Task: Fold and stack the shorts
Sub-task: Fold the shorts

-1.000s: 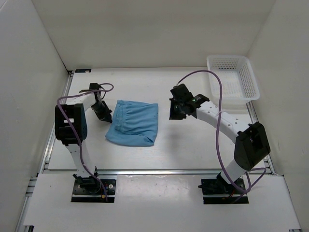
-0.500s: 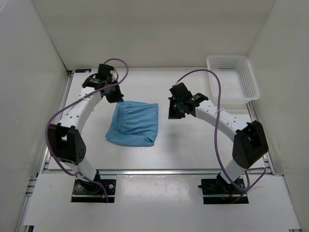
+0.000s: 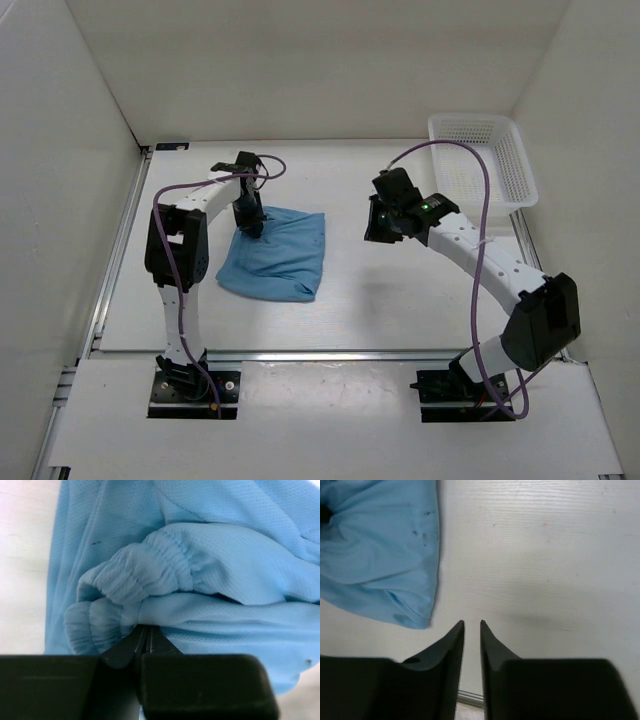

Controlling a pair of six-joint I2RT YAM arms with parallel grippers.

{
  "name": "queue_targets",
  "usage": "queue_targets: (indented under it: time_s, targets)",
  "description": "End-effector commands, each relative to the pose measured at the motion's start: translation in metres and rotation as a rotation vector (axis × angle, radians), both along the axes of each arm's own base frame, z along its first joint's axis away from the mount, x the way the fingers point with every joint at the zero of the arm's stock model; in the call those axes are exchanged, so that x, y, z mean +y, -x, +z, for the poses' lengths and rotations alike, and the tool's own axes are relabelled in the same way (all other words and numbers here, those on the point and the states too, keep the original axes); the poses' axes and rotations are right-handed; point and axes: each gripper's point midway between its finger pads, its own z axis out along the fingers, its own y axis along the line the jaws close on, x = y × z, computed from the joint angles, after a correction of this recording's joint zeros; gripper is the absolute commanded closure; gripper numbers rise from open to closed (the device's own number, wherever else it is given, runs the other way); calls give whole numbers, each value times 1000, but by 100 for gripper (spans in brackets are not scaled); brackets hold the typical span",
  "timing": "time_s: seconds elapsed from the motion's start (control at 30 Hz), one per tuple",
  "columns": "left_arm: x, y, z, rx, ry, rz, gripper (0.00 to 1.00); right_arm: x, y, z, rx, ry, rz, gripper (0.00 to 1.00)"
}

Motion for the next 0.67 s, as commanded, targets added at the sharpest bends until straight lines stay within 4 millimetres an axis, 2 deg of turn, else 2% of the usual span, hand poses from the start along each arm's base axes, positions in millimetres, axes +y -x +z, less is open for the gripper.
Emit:
queue_targets:
  time_s: [0.0,0.03,0.07,0.1,0.13,0.17,0.2,0.23,0.27,0.33,0.37,0.4,0.47,0.5,0.53,0.6,0.63]
  targets:
    - [4,-20,69,-161,-6,-2,84,-23,2,21,-53,15,-49,76]
    - [4,-20,91,-198,4,-1,79,-29,1,24,-69,33,-67,68]
    - [5,-22,114,-229,0,-6,68,-37,1,32,-95,42,-83,55]
    - [5,-22,129,-255,3,-14,61,-43,-1,38,-118,55,-103,20]
    - [6,-21,152,-299,14,-13,53,-49,-3,44,-146,70,-126,11]
    - [6,-20,167,-326,20,-12,40,-64,-4,53,-181,109,-182,6]
    - [6,-21,189,-374,28,-19,20,-73,-3,56,-196,137,-207,2]
    - [7,-18,202,-400,35,-18,12,-79,-5,67,-224,144,-241,0]
    - [6,-9,224,-444,62,-24,8,-91,1,72,-229,173,-274,0]
    - [7,0,245,-492,104,-29,6,-115,4,90,-289,228,-353,0]
    - [9,10,271,-571,122,-28,5,-124,8,94,-301,250,-372,0]
    - [9,19,267,-569,130,-33,5,-130,9,101,-326,247,-400,0]
    - [11,33,276,-613,148,-38,5,-144,18,114,-373,248,-437,0]
    - [14,47,291,-664,159,-38,5,-157,23,117,-380,283,-468,0]
    - [19,53,280,-646,158,-20,5,-163,29,122,-396,272,-486,3]
    - [23,71,287,-681,171,-12,5,-168,34,122,-410,285,-465,5]
    - [24,75,277,-676,170,-12,5,-170,38,128,-428,267,-471,4]
